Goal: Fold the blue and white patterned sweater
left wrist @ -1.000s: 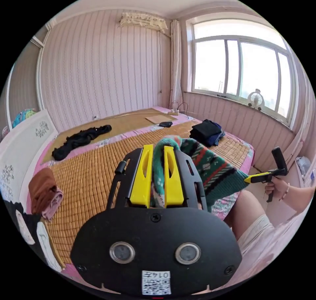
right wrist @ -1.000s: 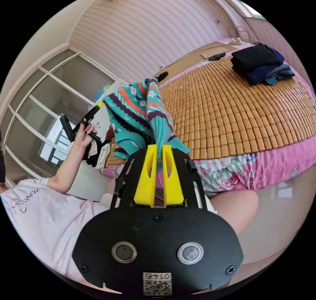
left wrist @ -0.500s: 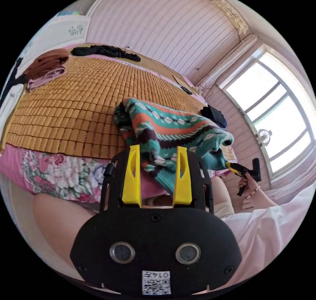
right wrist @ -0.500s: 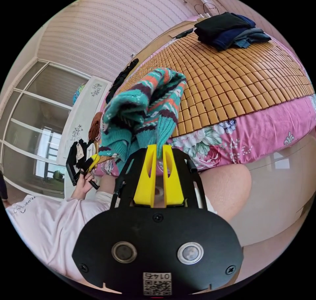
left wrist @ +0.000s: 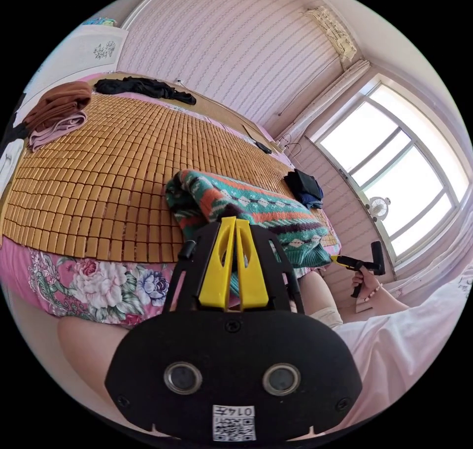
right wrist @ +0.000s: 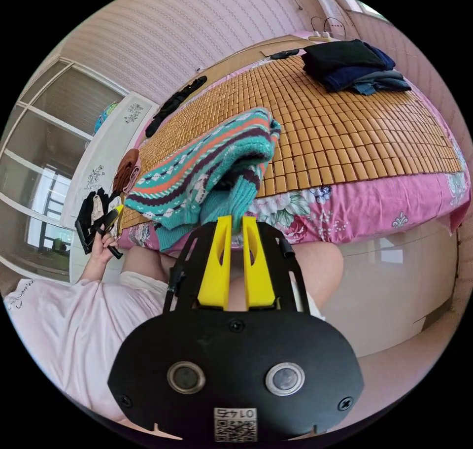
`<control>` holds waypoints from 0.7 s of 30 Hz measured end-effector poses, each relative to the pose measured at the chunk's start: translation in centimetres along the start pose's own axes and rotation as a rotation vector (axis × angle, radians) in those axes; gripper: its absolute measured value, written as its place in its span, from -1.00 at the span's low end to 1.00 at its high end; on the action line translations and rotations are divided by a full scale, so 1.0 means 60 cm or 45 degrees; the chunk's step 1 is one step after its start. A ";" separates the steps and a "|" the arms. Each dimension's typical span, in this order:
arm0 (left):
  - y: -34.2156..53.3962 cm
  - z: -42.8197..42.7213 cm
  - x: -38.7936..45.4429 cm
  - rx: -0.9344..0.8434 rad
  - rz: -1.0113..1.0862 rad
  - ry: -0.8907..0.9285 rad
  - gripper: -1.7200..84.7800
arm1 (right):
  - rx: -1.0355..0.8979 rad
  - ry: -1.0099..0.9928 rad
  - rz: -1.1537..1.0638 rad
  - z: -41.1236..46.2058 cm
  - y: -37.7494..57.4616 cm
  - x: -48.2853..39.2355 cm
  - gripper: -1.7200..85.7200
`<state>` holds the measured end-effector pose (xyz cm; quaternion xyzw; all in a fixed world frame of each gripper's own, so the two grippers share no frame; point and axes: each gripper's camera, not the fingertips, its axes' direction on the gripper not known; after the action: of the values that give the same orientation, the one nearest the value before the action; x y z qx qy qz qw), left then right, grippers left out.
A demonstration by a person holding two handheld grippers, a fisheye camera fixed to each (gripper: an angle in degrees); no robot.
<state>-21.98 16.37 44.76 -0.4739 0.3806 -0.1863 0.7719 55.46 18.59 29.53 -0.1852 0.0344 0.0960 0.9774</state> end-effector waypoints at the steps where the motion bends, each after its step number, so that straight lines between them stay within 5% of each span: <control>1: 0.004 -0.001 -0.003 -0.007 -0.008 -0.008 -0.97 | 0.039 0.032 0.014 -0.006 0.005 0.001 -0.86; 6: 0.036 -0.007 -0.001 0.004 -0.083 -0.036 -0.76 | 0.260 -0.030 0.070 -0.013 0.010 -0.004 -0.51; 10: 0.037 0.028 0.026 0.040 -0.078 -0.050 -0.62 | 0.244 -0.069 0.125 0.028 -0.019 -0.006 -0.49; 16: 0.005 0.107 -0.003 -0.137 -0.197 -0.006 -0.78 | 0.070 -0.369 0.188 0.047 -0.045 -0.014 -0.83; 21: 0.004 -0.002 0.026 0.067 -0.041 -0.028 -0.81 | 0.239 -0.446 -0.235 -0.057 -0.014 -0.088 -0.89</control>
<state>-21.08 15.44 43.88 -0.4615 0.3593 -0.2033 0.7853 50.35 15.65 27.18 -0.0764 -0.1443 0.0332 0.9860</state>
